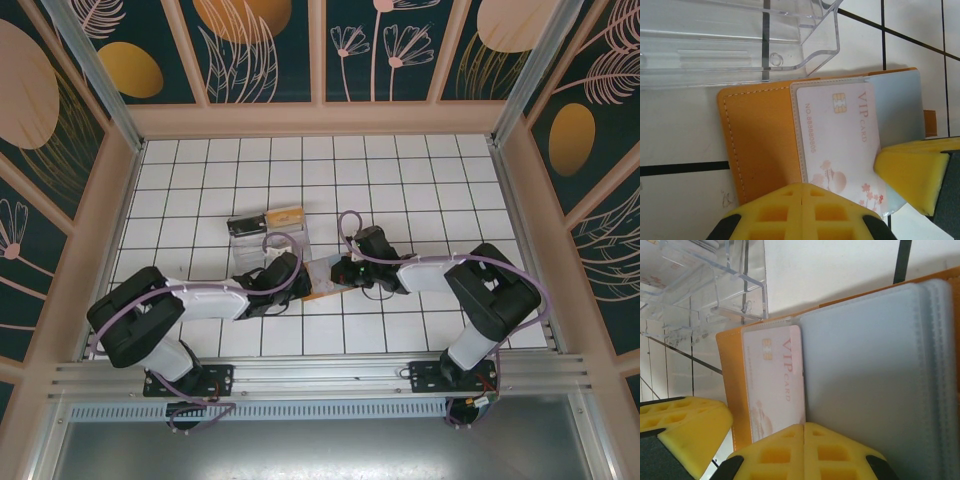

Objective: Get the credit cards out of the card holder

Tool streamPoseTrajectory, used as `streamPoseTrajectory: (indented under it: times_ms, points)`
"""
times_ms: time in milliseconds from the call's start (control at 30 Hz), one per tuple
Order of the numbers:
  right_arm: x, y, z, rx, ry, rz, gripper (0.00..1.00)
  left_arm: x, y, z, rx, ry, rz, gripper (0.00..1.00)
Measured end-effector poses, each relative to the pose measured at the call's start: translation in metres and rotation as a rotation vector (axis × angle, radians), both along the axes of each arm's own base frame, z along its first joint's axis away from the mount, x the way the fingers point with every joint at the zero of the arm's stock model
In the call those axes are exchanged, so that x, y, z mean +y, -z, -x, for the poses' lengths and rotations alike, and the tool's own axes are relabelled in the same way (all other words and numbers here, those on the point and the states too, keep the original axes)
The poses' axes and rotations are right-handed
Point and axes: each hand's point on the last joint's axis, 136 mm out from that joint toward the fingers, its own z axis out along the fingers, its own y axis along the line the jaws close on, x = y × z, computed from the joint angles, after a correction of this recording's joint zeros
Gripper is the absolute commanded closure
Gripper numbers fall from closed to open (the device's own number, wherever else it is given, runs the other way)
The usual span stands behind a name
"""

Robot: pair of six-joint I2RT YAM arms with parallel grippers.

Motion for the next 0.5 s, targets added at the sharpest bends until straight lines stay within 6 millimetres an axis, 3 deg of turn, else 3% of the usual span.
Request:
streamPoseTrajectory:
  times_ms: [500]
  points:
    - [0.0003, -0.0002, -0.0004, -0.002, 0.000, -0.002, 1.00, -0.0083, 0.0065, -0.0060, 0.014, 0.002, -0.015, 1.00]
